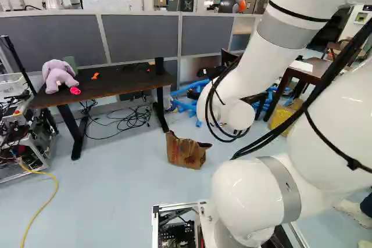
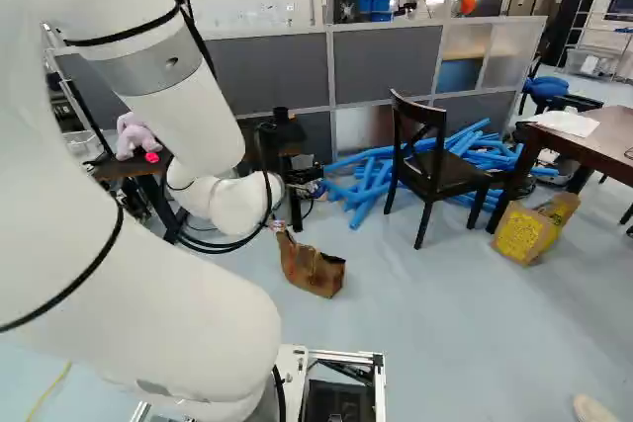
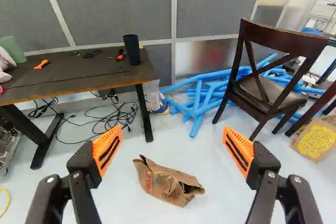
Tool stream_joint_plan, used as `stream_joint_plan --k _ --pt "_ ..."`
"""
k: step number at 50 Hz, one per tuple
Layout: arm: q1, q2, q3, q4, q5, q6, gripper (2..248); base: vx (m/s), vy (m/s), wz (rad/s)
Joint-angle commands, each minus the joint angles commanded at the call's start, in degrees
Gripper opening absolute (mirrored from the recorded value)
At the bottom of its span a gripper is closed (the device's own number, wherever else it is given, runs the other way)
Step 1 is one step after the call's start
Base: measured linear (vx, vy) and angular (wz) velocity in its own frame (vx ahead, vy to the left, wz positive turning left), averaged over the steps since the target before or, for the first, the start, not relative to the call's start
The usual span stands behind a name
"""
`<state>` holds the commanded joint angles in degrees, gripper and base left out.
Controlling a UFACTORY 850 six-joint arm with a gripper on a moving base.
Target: Pick up the bag on the ground and place it on the table
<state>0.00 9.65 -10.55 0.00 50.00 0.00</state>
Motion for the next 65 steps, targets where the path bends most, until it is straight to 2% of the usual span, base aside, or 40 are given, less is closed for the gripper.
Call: stream_joint_plan --k 16,35,65 --pt "0.36 -4.49 -4.19 0.00 0.00 0.00 247 0.000 0.000 0.000" --pt "2.28 -9.83 -9.38 0.00 -0.83 0.00 247 0.000 0.000 0.000" --pt "4.94 -23.14 -19.60 -1.83 -6.10 0.00 247 0.000 0.000 0.000"
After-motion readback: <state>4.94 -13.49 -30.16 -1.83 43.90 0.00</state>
